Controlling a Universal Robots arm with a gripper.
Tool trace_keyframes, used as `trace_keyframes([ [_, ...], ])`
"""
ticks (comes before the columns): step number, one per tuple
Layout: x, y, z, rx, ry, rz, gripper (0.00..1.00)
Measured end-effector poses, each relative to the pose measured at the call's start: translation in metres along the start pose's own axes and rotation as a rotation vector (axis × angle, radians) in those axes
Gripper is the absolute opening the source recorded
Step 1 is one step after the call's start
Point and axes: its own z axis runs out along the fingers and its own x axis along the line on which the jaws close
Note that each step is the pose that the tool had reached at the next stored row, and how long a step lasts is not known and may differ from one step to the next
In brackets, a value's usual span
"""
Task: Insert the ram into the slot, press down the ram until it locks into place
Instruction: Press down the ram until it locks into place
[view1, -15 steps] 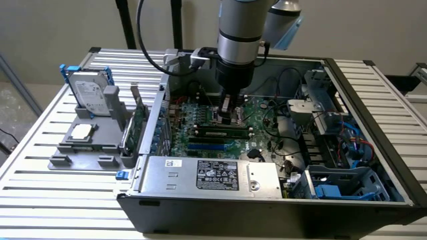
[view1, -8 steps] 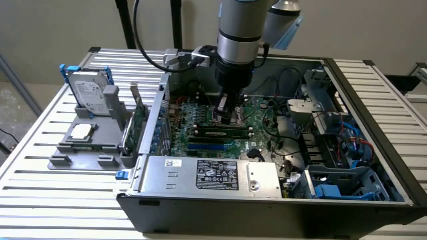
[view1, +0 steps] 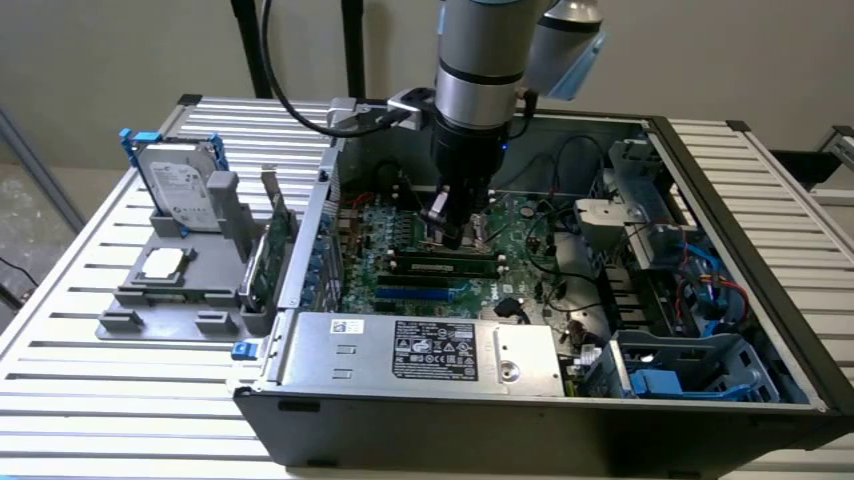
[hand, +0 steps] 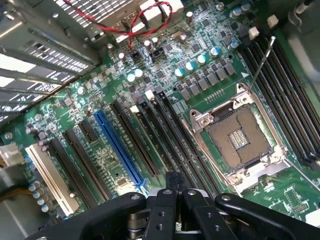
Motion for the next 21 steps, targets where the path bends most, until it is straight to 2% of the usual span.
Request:
trace_keyframes([
  [21,0.0,0.0,0.0,-0.0168,-0.0007,0.375,0.11],
])
